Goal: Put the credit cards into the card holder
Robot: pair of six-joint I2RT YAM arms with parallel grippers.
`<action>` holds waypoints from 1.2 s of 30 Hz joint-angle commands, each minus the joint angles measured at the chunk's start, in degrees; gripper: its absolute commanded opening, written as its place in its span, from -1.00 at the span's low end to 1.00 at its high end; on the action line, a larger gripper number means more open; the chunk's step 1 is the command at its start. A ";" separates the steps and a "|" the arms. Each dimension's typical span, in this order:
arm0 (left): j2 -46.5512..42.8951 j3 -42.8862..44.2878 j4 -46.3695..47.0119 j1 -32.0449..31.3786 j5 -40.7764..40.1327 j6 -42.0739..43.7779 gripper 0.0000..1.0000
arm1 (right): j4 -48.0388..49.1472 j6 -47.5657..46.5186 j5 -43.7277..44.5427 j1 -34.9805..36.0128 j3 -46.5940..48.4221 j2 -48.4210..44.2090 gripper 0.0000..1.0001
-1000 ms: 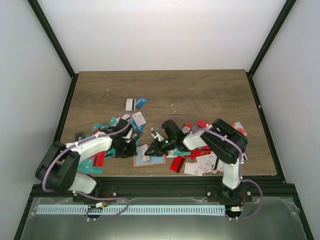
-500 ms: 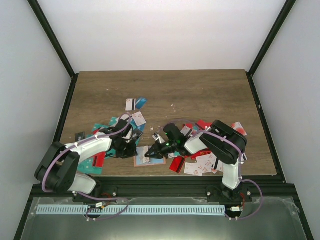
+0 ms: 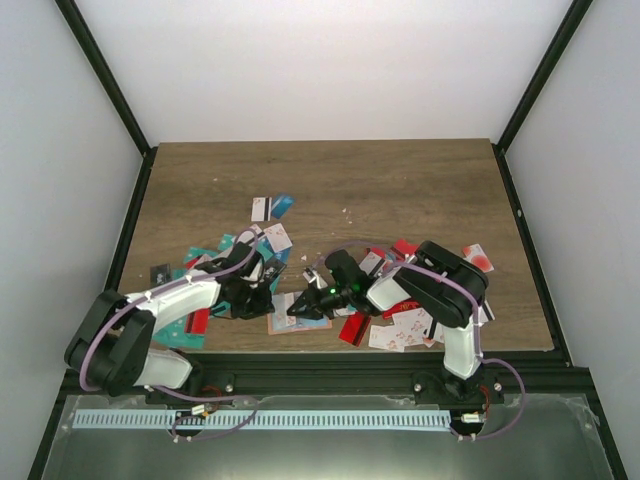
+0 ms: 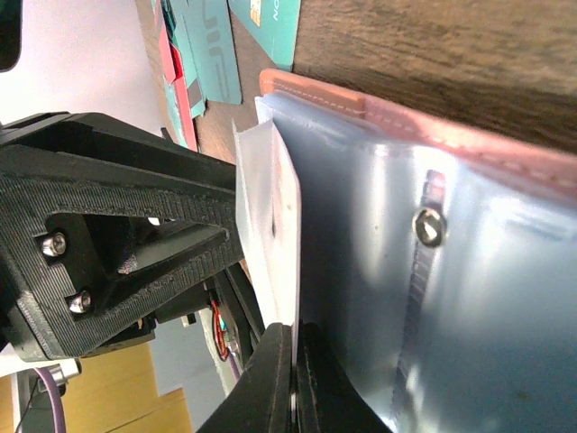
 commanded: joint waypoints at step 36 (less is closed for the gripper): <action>2.10 -1.27 -0.63 -1.98 -2.48 1.57 -0.47 | -15.72 -9.90 0.84 1.20 5.16 -4.00 -0.64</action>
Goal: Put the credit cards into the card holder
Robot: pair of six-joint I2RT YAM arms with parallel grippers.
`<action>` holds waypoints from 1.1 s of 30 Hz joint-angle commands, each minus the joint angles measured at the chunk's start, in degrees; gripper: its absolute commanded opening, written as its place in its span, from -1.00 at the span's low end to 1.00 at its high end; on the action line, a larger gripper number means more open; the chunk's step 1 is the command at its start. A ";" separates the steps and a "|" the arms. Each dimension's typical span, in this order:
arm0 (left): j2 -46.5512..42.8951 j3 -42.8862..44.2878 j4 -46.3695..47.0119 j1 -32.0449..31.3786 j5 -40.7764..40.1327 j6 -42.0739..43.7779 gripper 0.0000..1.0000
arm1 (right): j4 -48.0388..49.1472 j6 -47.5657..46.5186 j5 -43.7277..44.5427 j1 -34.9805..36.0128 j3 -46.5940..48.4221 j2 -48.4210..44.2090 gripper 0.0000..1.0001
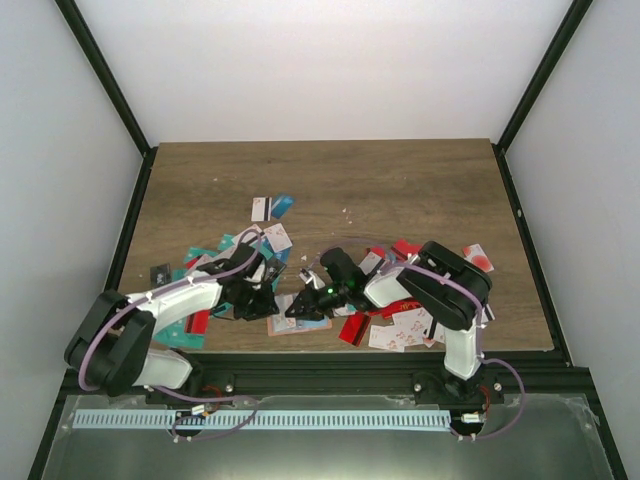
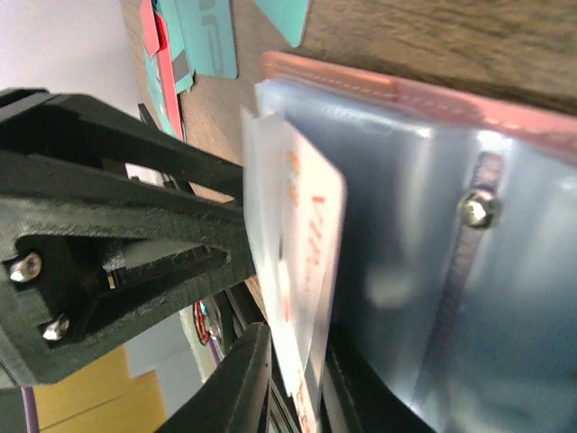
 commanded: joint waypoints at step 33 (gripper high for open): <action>2.61 18.66 -4.73 -1.66 -1.73 6.14 -0.10 | -59.04 -23.35 27.19 -19.31 5.86 -36.96 0.45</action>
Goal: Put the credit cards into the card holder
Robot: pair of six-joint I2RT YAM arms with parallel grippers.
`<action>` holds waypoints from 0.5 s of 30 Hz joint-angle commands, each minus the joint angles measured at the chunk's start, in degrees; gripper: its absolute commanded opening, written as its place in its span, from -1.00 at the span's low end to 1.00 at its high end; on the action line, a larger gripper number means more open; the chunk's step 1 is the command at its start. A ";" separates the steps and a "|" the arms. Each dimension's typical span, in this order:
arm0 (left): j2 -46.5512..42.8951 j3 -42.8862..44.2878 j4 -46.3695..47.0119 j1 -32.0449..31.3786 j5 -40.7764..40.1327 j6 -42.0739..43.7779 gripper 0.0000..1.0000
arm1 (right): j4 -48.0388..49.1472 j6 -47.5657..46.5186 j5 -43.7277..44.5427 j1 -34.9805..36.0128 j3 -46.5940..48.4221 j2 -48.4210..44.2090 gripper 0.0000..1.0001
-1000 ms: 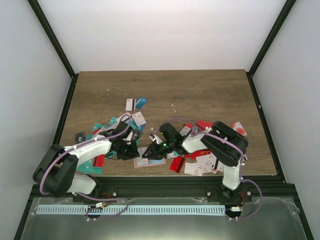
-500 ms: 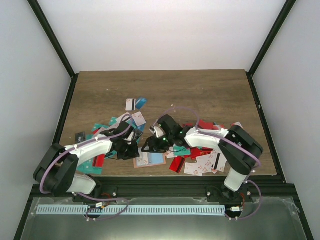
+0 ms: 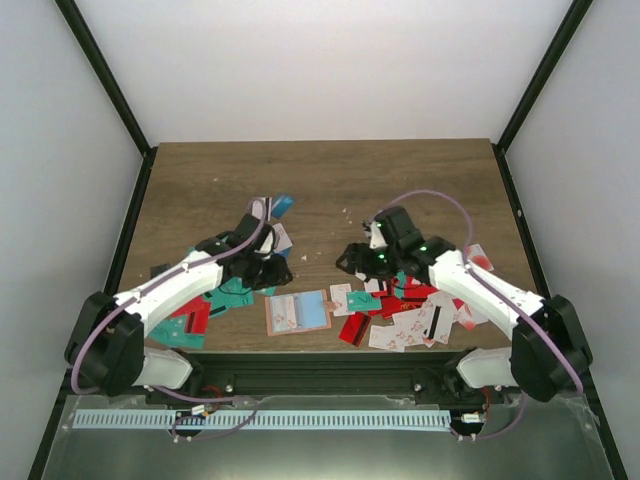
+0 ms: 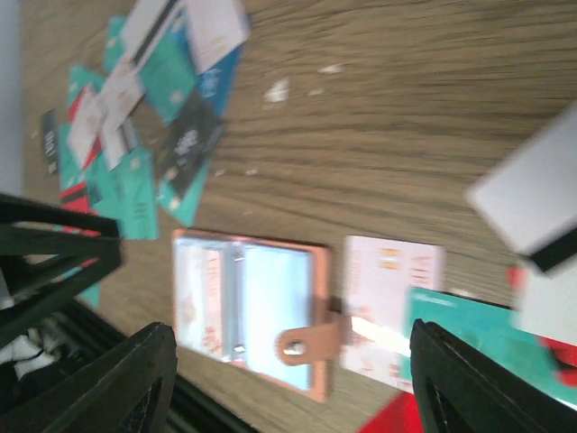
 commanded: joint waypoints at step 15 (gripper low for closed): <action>33.79 33.93 3.40 -7.30 13.04 8.17 -0.14 | 8.10 2.53 -20.65 -29.75 -22.64 -7.33 0.38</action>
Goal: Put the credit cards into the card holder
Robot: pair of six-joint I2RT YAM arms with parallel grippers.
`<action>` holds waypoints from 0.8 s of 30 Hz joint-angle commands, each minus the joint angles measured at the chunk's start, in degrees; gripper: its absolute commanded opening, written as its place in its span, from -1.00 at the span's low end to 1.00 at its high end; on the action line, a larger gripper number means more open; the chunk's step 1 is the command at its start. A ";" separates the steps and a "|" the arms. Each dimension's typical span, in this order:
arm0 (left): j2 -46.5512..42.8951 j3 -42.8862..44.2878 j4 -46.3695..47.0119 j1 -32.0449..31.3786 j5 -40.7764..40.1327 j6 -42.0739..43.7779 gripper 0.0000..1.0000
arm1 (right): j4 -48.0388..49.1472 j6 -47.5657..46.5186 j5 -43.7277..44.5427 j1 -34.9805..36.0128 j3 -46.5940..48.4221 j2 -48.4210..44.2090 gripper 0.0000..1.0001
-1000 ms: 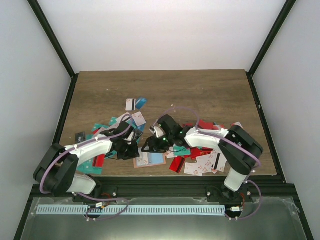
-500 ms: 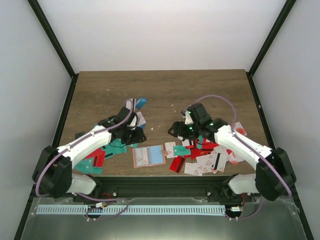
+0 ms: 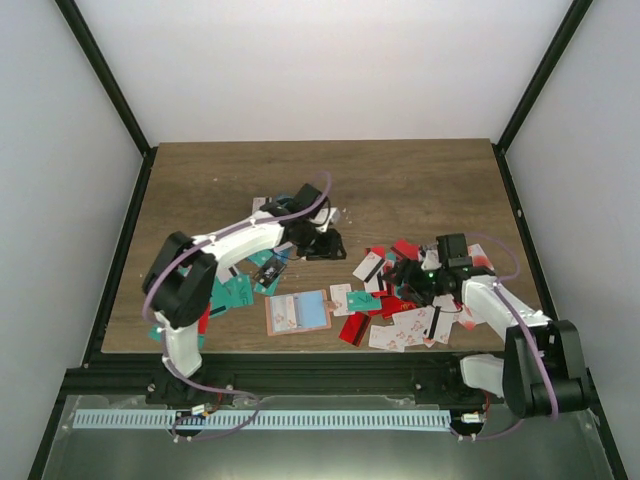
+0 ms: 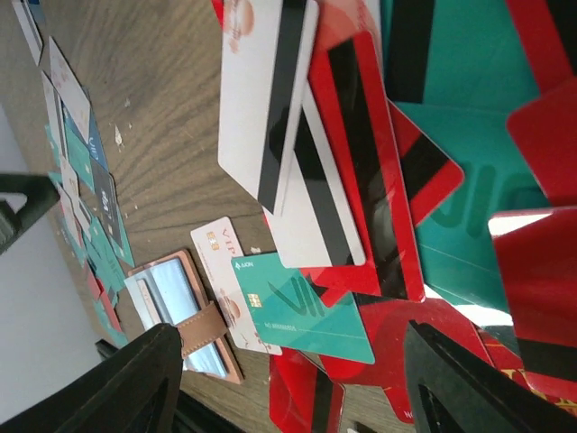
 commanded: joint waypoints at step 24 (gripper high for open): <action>27.05 25.42 -7.06 -7.56 9.37 7.16 -0.29 | 14.07 2.92 -9.08 -5.75 -8.67 7.27 0.33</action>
